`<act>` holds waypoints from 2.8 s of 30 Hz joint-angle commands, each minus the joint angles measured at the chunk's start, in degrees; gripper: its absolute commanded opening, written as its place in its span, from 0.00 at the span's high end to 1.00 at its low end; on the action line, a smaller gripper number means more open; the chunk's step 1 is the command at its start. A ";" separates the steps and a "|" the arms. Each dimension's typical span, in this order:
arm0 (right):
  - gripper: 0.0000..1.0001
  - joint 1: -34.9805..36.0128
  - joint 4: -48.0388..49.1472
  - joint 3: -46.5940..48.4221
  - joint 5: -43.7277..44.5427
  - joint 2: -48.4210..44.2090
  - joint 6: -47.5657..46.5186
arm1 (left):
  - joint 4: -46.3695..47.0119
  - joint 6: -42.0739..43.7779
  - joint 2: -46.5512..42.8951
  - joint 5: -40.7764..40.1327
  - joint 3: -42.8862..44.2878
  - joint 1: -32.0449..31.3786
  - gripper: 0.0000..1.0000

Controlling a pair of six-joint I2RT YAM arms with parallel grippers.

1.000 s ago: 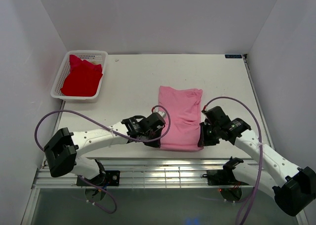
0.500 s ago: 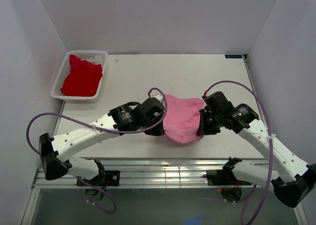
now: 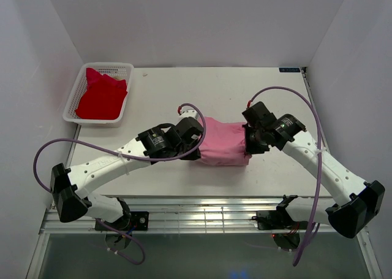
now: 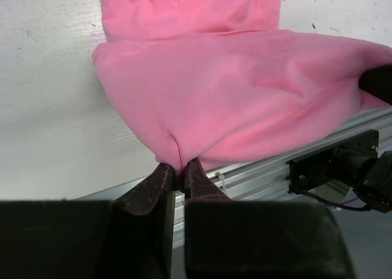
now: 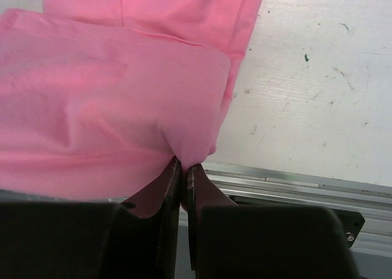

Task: Fold and stack the t-shirts
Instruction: Fold the long partially folded tshirt into a neat square

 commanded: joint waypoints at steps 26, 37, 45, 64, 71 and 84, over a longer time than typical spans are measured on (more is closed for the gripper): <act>0.92 -12.77 10.34 6.59 7.22 9.77 -12.50 | 18.09 8.48 10.28 4.99 -0.17 14.04 1.00; 0.92 -17.34 16.75 9.93 4.77 18.90 -17.95 | 19.85 9.54 14.85 6.39 2.73 16.85 1.00; 0.92 -19.63 20.97 11.87 2.74 26.56 -20.50 | 21.87 11.21 20.91 10.79 3.70 19.05 1.00; 0.50 -24.02 31.07 33.94 3.80 41.71 -24.27 | 20.64 13.58 31.74 -6.17 21.71 22.66 0.05; 0.35 -24.02 38.21 15.06 -4.11 31.14 -24.46 | 22.40 11.21 28.83 -2.14 17.59 20.91 0.07; 0.16 -25.78 38.46 4.13 -14.74 31.40 -23.84 | 24.51 11.74 38.05 10.79 22.15 16.59 0.07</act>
